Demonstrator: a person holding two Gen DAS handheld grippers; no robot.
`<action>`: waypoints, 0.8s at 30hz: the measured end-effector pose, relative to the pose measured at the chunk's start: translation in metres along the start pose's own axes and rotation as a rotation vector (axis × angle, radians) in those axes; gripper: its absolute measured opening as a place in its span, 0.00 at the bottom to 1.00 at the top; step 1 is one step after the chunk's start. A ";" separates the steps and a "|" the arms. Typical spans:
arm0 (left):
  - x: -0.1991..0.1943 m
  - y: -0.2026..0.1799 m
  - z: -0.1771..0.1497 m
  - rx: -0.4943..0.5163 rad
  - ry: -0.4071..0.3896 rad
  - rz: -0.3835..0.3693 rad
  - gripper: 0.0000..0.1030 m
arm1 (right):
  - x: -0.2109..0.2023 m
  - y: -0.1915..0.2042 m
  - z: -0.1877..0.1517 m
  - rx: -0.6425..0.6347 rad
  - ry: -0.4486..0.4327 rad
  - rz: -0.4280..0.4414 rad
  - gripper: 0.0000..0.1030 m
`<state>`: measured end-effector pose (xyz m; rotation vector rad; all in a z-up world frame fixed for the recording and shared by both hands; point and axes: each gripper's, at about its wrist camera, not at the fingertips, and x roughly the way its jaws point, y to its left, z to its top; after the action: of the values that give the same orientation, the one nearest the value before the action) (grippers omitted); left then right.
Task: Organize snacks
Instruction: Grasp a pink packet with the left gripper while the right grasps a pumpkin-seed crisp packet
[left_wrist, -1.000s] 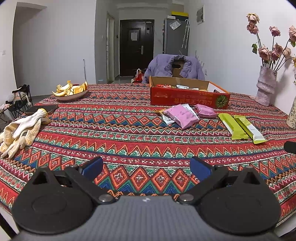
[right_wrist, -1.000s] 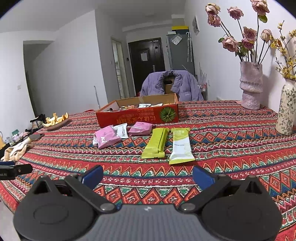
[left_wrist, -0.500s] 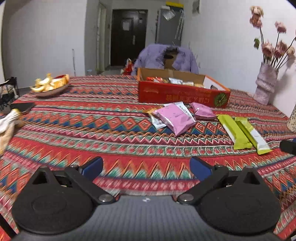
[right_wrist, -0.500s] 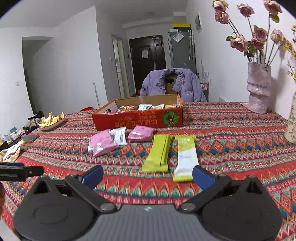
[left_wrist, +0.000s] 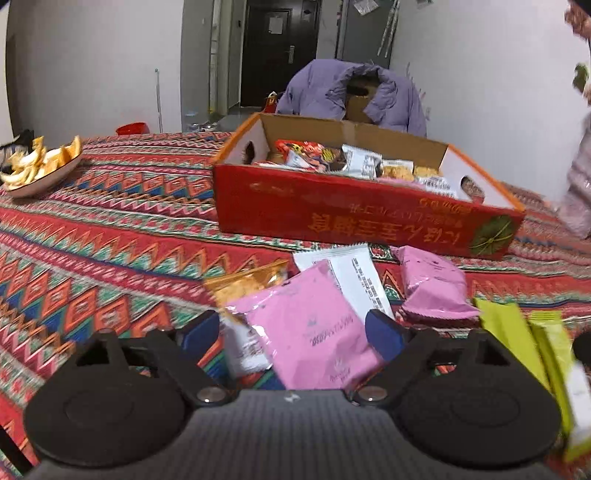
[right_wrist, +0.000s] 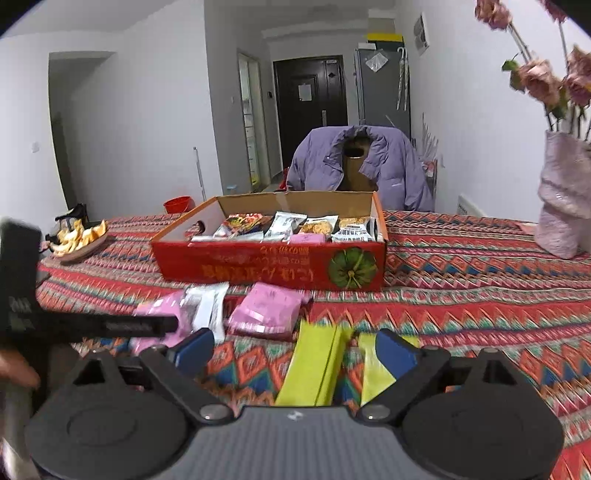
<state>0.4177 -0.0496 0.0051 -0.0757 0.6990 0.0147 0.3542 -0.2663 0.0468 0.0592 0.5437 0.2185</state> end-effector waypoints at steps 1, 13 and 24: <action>0.004 -0.002 0.001 0.007 -0.004 0.009 0.85 | 0.008 -0.001 0.006 0.005 0.001 0.007 0.91; -0.008 0.001 -0.005 0.045 -0.032 -0.061 0.61 | 0.062 0.032 0.030 -0.040 0.003 0.117 0.90; -0.067 0.121 -0.019 -0.111 -0.033 0.033 0.61 | 0.111 0.115 0.023 -0.159 0.125 0.313 0.75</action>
<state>0.3490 0.0705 0.0256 -0.1696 0.6665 0.0861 0.4365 -0.1295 0.0237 -0.0243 0.6394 0.5732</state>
